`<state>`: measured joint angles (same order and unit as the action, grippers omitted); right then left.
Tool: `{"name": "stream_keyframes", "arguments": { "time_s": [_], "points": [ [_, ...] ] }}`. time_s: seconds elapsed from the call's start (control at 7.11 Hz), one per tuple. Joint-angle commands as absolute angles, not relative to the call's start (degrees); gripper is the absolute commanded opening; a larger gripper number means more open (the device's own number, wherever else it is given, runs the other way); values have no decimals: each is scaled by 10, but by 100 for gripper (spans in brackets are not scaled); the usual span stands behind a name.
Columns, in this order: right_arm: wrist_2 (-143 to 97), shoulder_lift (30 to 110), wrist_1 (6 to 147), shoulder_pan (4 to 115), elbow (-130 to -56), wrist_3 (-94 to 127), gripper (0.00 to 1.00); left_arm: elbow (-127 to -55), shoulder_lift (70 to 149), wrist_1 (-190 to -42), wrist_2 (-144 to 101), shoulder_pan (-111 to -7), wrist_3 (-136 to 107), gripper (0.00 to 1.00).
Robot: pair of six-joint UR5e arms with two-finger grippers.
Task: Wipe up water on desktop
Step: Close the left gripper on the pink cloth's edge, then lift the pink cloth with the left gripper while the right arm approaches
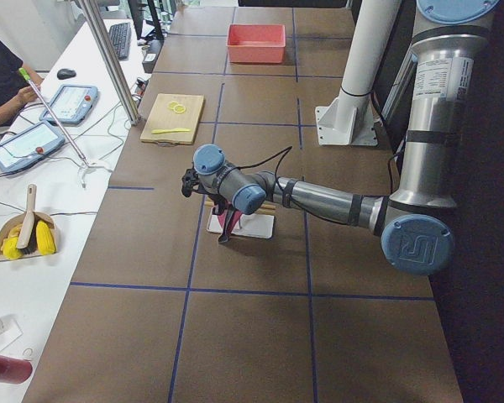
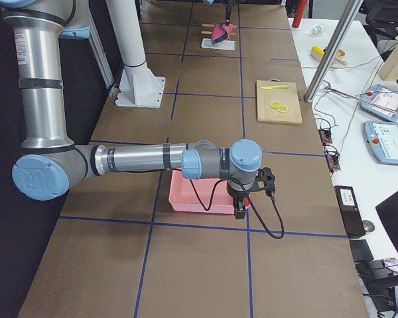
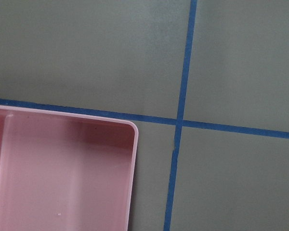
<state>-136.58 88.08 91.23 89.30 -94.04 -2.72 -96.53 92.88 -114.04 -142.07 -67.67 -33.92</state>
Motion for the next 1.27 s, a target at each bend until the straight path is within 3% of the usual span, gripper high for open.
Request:
{"name": "stream_keyframes", "arguments": {
  "time_s": [0.0, 0.42, 0.84, 1.13],
  "points": [
    [-1366, 881, 912, 893, -940, -27, 100, -966, 930, -1133, -1423, -677, -339, 2],
    [-1363, 887, 881, 893, -940, -26, 100, -987, 933, -1103, -1440, -692, -338, 0],
    [-1366, 882, 838, 873, -928, -21, 100, -1135, 940, -898, -1485, -742, -336, 0],
    [-1367, 865, 825, 861, -933, -20, 100, -1197, 998, -779, -1483, -758, -337, 0]
  ]
}}
